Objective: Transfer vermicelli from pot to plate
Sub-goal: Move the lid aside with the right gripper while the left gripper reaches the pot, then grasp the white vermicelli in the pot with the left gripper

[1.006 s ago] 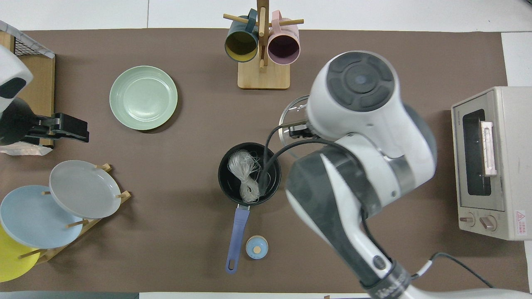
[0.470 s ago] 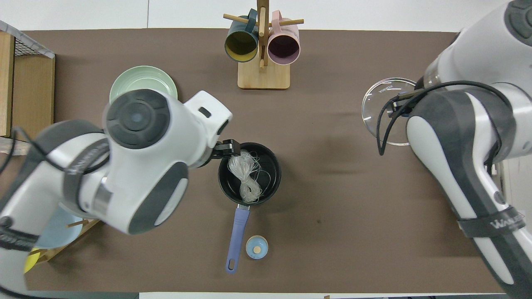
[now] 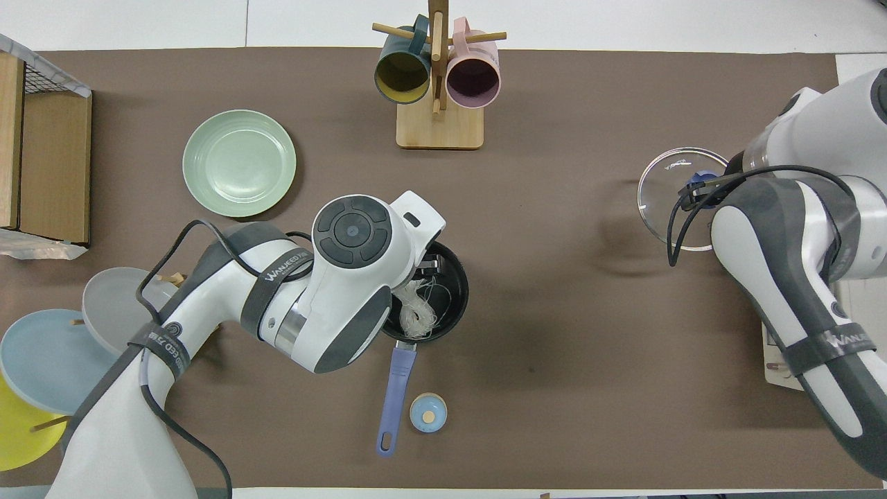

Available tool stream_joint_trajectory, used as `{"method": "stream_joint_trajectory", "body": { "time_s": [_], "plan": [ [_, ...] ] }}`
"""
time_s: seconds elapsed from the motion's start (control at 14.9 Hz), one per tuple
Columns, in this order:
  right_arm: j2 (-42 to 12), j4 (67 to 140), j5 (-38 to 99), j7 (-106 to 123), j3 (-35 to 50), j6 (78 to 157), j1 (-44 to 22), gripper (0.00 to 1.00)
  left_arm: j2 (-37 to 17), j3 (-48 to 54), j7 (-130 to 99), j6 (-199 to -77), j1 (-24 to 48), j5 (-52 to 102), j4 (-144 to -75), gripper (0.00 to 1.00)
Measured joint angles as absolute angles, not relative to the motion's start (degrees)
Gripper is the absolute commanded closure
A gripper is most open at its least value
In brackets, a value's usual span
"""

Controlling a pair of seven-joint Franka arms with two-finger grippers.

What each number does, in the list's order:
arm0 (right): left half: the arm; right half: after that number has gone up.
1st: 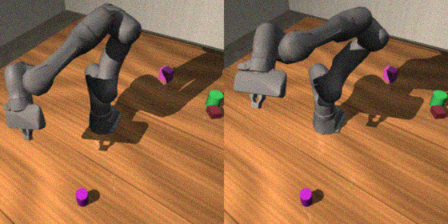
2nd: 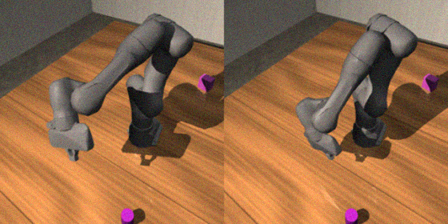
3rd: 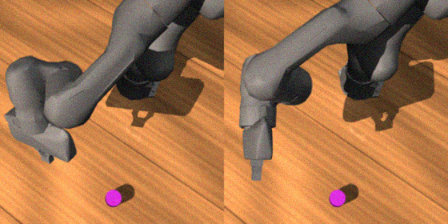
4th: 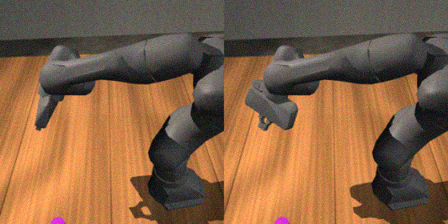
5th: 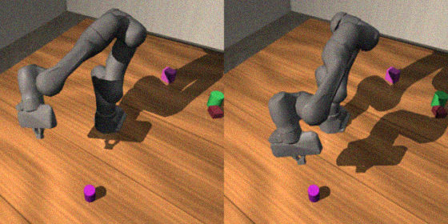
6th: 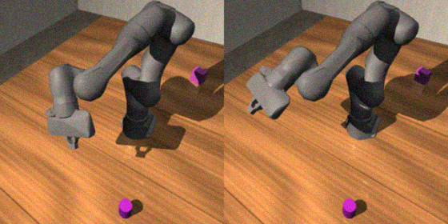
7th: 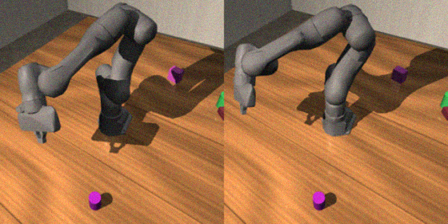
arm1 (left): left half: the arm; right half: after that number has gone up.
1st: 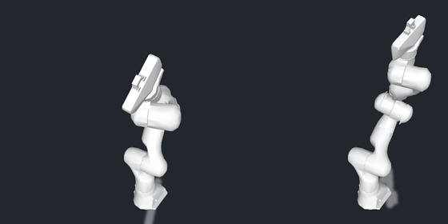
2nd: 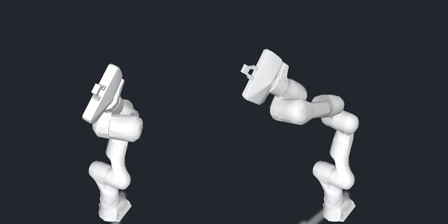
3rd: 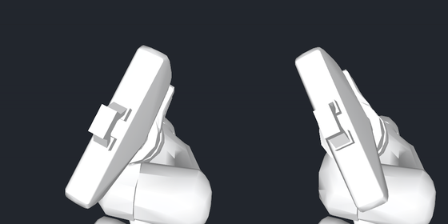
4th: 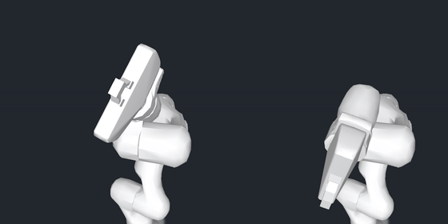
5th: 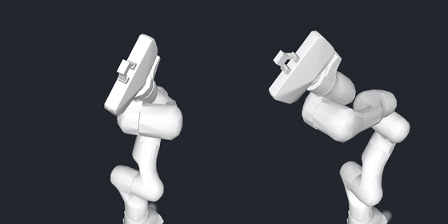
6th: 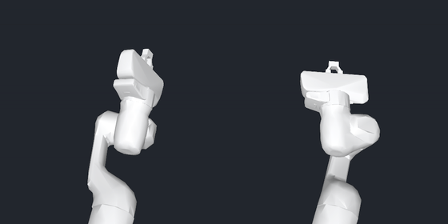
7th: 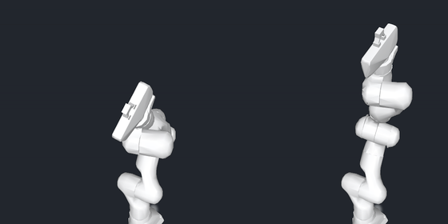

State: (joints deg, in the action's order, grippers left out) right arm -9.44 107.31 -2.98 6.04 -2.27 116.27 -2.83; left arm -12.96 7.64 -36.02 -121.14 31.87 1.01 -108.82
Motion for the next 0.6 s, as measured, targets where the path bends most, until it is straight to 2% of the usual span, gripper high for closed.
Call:
{"method": "stream_joint_trajectory", "body": {
  "time_s": [0.34, 0.6],
  "plan": [
    [-7.78, 115.57, -2.82, 5.49, -2.01, 123.27, -2.63, 0.56, -14.38, 7.62, -38.37, -124.52, 34.31, 1.06, -110.77, 0.0],
    [-5.66, 119.66, -2.75, 3.81, -1.74, 125.3, -2.69, 0.56, -15.77, 7.61, -39.07, -126.57, 35.27, 1.06, -111.69, 0.0]
  ]
}}
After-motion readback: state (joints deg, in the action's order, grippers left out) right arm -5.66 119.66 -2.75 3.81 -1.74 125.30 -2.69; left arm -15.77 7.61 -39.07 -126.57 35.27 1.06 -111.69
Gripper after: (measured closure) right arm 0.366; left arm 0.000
